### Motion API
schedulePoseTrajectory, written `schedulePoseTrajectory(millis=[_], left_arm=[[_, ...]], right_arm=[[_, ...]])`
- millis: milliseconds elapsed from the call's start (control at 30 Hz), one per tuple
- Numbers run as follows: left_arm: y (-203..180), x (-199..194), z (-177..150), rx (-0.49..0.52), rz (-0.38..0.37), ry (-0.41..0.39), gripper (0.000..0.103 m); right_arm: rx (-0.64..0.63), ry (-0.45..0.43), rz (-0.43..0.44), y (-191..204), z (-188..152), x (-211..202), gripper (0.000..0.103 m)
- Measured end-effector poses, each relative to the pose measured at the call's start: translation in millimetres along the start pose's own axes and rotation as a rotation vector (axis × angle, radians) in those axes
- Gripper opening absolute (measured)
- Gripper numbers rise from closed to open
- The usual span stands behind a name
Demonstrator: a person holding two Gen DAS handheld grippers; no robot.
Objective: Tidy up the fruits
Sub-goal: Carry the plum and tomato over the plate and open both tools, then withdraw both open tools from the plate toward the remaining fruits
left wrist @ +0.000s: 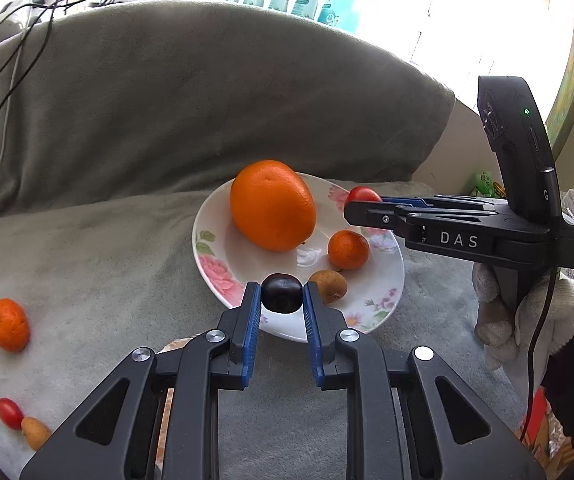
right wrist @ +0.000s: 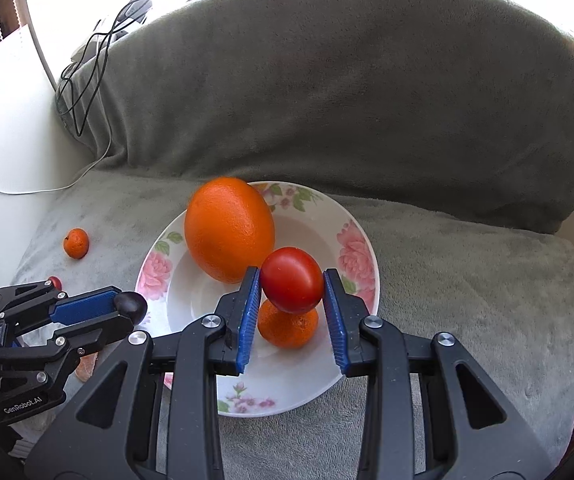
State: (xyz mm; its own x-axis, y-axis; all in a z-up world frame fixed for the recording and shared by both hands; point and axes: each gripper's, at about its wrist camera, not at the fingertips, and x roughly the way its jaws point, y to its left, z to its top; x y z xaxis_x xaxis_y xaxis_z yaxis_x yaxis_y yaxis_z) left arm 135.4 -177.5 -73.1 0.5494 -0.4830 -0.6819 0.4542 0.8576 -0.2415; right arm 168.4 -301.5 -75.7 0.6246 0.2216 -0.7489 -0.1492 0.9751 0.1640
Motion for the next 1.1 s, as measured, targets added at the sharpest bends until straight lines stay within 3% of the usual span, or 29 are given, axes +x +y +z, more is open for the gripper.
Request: schedulePoseTrajectory(millis=[567,600,667,733,867,1000,1100], left_arm=[[-11,8,6,0.032,-0.007,0.007,0.021],[-11,7,6,0.033,-0.006,0.007,0.024],[-12,7,5,0.031,-0.01,0.012,0.047],[-12,7,5,0.026,-0.01,0.011,0.059],[-11,8,4,0.02,0.013,0.023,0.067],[-12,8,5,0.013,0.02,0.036,0.068],[-12,7,4,0.01,0.025,0.037,0.068]], right_arm=[[0.016,0.002,-0.011,-5,1,6,0.035],[0.019,-0.003,-0.015,-6,1,4,0.045],[0.025,-0.025,-0.028,-6,2,0,0.068],[0.029,-0.041,-0.026,-7,4,-3,0.071],[0.044,-0.048,-0.032,-9,6,-6,0.071],[0.043,-0.069,-0.036,-8,5,-10,0.087],[0.045,-0.078,-0.039,-7,6,-13,0.087]])
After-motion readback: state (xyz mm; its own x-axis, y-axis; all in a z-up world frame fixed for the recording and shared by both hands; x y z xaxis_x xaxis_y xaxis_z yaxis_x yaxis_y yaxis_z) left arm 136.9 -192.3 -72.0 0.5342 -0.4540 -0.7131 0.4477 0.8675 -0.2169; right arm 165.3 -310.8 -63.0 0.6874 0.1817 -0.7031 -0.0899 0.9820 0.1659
